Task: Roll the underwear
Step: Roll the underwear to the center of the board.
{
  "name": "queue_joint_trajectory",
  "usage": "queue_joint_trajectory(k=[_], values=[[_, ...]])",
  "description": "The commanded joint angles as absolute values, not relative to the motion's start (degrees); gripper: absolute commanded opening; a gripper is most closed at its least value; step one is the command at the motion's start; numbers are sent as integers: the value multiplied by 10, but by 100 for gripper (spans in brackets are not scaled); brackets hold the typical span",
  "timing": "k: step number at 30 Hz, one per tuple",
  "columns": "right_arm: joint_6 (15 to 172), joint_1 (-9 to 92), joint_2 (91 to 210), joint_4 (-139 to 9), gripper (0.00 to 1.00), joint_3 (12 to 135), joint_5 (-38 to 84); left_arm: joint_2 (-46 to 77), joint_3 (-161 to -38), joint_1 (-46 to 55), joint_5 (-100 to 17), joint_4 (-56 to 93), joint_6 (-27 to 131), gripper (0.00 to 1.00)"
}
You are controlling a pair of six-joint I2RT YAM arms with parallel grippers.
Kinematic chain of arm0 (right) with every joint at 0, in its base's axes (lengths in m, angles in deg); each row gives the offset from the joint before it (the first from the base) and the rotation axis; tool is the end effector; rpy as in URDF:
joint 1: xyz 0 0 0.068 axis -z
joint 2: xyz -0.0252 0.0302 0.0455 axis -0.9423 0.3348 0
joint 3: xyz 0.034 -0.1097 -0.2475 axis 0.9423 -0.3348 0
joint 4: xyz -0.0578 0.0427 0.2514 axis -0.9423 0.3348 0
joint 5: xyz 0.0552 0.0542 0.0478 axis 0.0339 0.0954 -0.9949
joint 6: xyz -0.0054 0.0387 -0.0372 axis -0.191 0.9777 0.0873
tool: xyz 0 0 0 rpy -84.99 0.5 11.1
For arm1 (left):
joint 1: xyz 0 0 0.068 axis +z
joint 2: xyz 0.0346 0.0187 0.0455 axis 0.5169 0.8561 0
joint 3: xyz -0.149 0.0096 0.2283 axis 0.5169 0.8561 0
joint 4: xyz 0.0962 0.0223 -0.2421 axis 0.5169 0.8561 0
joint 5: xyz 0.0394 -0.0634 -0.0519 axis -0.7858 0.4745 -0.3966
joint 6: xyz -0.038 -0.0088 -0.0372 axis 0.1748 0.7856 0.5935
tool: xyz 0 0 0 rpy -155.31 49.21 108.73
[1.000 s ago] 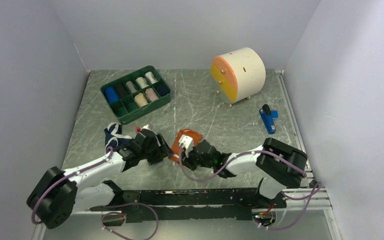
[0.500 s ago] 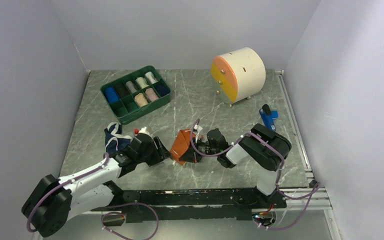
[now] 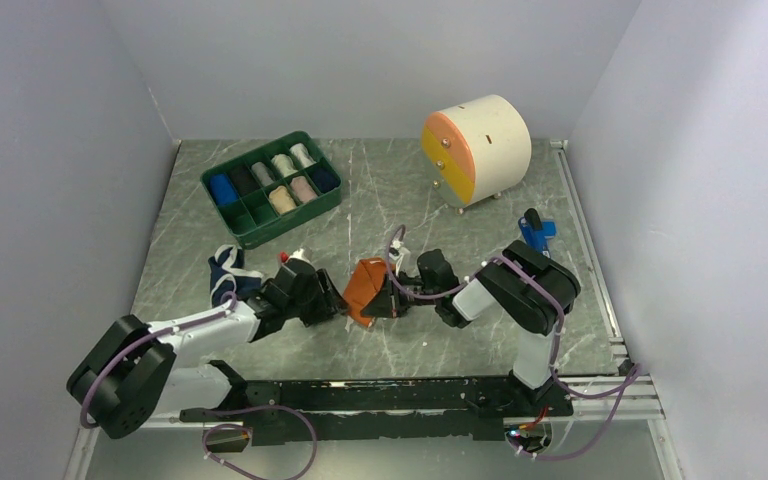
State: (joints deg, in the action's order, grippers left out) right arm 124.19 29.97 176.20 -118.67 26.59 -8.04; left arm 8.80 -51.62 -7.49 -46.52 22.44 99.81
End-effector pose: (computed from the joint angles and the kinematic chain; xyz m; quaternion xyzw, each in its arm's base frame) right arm 0.2114 0.2095 0.0958 -0.1965 0.7921 0.5353 0.2177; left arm 0.1677 -0.1365 0.1508 -0.1552 0.9146 -0.2976 0.2254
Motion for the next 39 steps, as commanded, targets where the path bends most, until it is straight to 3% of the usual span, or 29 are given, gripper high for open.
queue_joint_trajectory(k=[1,5,13,16,19,23,27,32,35,39], values=[[1228,310,1777,-1141,6,284,-60,96,-527,-76,-451,161,992,59],[1216,312,1784,-1115,7,295,-66,101,-525,-76,-465,168,995,57],[1197,317,1772,-1032,14,322,-54,171,-549,-76,-475,177,971,40],[1185,318,1756,-1006,20,331,-44,192,-558,-76,-485,194,974,38],[1173,319,1726,-937,35,353,-22,190,-564,-76,-493,207,975,38],[1110,311,1674,-857,44,372,32,185,-573,-76,-496,239,971,39],[1045,286,1602,-874,51,340,122,189,-578,-76,-496,244,974,39],[895,184,1525,-945,53,286,255,197,-580,-76,-492,241,982,39],[816,125,1518,-1034,52,246,301,200,-581,-76,-492,244,985,40],[766,88,1540,-1030,52,262,354,204,-585,-76,-491,247,987,40]])
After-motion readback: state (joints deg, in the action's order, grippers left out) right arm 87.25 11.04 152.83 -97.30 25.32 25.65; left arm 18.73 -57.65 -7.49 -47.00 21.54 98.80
